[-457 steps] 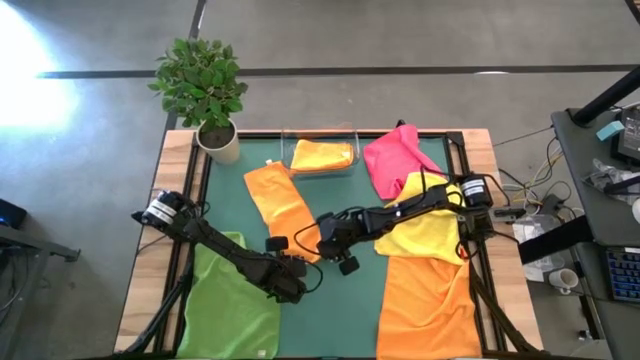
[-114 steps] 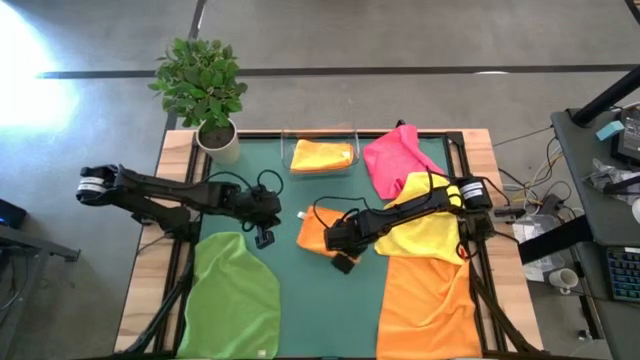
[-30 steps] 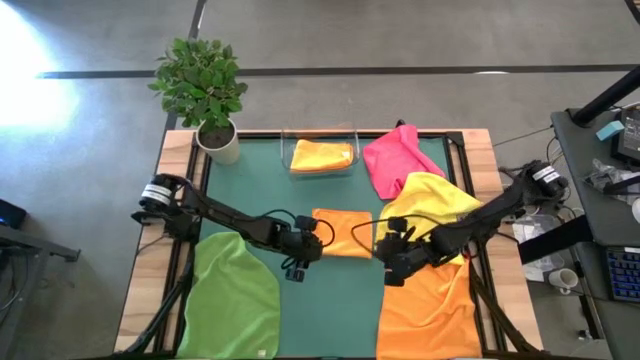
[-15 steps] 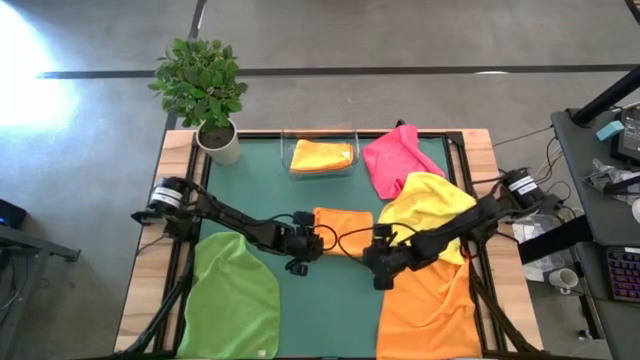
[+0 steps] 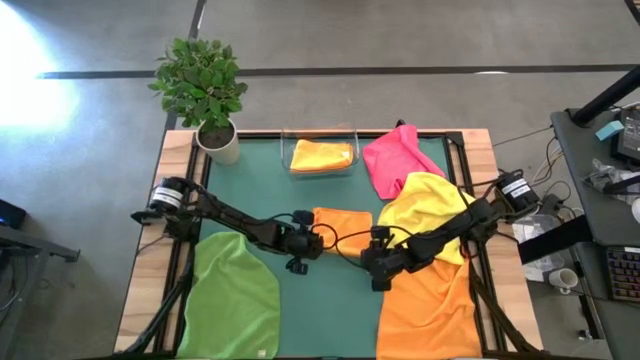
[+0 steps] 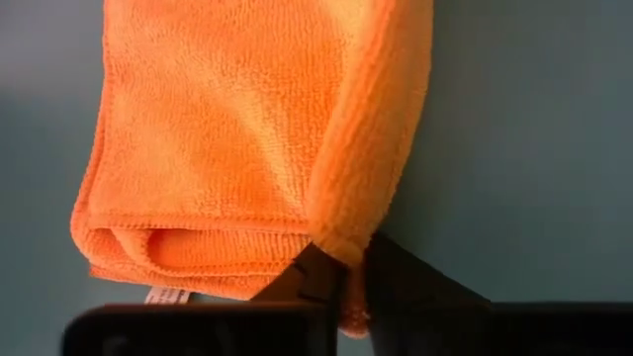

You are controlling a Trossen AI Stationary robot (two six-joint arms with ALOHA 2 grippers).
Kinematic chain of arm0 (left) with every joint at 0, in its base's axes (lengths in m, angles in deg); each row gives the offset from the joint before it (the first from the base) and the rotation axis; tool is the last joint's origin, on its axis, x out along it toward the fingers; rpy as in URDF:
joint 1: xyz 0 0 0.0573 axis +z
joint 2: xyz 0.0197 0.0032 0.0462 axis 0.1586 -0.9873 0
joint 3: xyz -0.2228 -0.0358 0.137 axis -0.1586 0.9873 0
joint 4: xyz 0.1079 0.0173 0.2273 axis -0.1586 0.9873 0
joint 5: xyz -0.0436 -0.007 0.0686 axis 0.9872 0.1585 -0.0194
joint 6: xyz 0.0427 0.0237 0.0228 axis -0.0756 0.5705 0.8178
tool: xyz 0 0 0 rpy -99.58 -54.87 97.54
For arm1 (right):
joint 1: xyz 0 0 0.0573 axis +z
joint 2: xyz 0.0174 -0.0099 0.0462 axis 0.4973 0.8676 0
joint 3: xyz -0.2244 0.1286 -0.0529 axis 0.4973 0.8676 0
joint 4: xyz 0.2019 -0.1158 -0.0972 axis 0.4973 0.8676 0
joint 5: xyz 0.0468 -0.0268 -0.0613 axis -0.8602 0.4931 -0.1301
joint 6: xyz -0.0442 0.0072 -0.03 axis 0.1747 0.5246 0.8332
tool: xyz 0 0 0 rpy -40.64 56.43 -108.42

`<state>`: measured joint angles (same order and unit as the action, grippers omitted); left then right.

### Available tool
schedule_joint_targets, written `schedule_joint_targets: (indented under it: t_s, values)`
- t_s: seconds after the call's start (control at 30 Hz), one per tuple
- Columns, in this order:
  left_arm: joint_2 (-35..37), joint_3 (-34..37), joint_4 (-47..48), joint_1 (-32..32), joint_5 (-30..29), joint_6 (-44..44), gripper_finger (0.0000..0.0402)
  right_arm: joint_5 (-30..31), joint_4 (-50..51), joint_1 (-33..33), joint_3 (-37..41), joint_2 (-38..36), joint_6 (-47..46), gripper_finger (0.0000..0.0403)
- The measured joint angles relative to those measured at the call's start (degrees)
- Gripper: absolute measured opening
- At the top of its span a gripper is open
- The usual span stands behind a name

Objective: Fold microfiber towels
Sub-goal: Put the top left folded orange microfiber towel into the transparent bin

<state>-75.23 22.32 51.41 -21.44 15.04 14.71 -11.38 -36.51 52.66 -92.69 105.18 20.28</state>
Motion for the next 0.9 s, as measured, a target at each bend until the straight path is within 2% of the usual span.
schedule_joint_targets:
  t_s: [0.17,0.4,0.6,0.9]
  values:
    - [0.0,0.0,0.0,0.0,0.1,-2.8,0.0012,2.2,-0.2,-1.5,0.0,0.2,-0.4,0.0109]
    - [0.1,0.0,0.0,0.0,0.4,-6.0,0.0003,1.0,0.6,-3.2,-0.5,0.0,-1.0,0.0017]
    - [1.0,-0.6,0.1,0.0,3.5,-11.7,0.0002,-0.4,4.8,-3.3,-3.0,-2.0,-0.9,0.0010]
    - [7.2,-1.6,0.2,0.0,3.9,-11.8,0.0001,-0.4,18.4,-3.5,-11.5,-7.0,-0.5,0.0009]
